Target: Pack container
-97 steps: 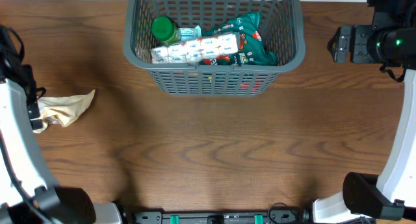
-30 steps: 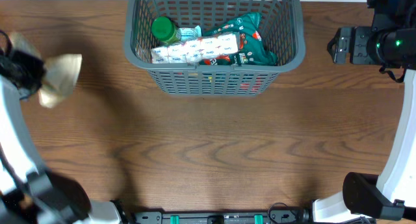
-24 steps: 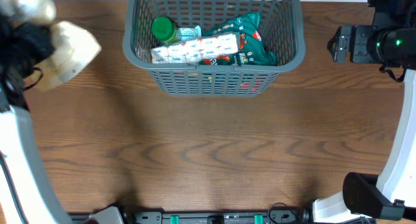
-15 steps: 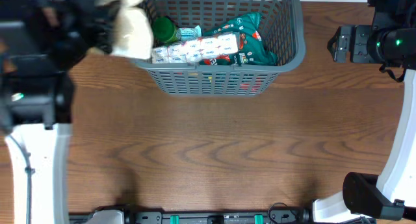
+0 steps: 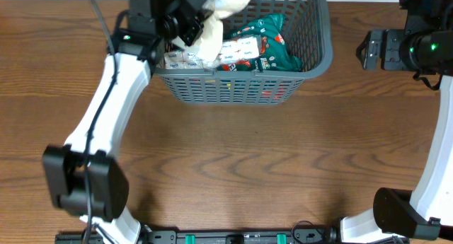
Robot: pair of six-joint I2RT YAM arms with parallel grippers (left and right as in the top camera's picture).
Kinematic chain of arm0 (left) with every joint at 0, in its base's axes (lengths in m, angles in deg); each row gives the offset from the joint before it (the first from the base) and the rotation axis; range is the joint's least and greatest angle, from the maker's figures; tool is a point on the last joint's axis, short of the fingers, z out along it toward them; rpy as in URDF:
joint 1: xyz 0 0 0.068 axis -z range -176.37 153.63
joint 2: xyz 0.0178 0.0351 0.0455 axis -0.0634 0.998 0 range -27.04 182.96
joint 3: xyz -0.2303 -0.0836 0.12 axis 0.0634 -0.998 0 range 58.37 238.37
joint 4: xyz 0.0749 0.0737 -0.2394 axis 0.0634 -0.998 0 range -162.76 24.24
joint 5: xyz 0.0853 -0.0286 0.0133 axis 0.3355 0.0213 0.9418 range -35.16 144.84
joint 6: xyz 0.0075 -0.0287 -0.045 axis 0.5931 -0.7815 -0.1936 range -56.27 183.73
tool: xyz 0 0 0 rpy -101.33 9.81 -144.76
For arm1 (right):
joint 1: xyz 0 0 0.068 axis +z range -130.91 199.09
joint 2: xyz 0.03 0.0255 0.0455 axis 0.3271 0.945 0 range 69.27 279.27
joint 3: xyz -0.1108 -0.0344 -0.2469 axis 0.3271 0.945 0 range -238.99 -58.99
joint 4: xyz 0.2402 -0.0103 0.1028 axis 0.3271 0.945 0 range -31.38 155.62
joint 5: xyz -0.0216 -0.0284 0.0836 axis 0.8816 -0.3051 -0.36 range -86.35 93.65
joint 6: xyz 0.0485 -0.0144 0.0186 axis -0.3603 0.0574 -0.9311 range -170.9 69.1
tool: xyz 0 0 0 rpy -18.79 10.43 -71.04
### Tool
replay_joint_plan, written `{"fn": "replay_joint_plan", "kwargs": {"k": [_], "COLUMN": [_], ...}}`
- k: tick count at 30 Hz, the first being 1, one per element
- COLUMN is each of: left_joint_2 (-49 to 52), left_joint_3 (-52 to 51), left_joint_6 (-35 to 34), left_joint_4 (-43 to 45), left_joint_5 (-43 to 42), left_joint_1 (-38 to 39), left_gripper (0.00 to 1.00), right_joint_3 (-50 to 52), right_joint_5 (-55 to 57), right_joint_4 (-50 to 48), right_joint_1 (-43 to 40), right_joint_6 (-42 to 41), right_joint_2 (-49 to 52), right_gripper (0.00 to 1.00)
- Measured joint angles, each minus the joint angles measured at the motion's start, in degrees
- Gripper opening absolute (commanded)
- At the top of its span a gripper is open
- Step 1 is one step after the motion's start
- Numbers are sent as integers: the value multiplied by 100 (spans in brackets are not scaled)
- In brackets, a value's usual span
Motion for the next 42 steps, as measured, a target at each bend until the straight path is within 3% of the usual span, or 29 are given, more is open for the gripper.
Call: {"fn": "replay_joint_plan", "kwargs": {"k": [1,2,11,17,22,30,37,42], "left_joint_2": [125,199,131,-721,-1895,-3224,-4660,-5821], "left_joint_3": [-2,-7,-35,133,356,352,-660,-1864], "left_joint_6": [-26,-55,-358,-380,-675,-1869,-2197,-2328], "left_joint_4": [-63,-118,-468,-1263,-2472,-4642,-4791,-4572], "left_joint_5": [2,15,72,994,1974,3001,3309,3346], "left_joint_1": [0,0,-7,-17,-205,-866,-876,-876], "left_gripper": [72,98,98,99,99,98,99,99], "right_joint_3": [0,0,0,11,11,11,94,717], "right_joint_5": [0,0,0,-2,-103,-131,424,1010], "right_joint_4": [28,48,52,-901,-1744,-1161,-1049,-1303], "right_joint_1": [0,0,0,0,7,503,1189,1674], "right_joint_6": [0,0,0,85,297,319,-31,-297], "right_joint_2": [0,0,0,0,0,0,-234,-1108], "right_gripper": [99,99,99,99,99,99,99,99]}}
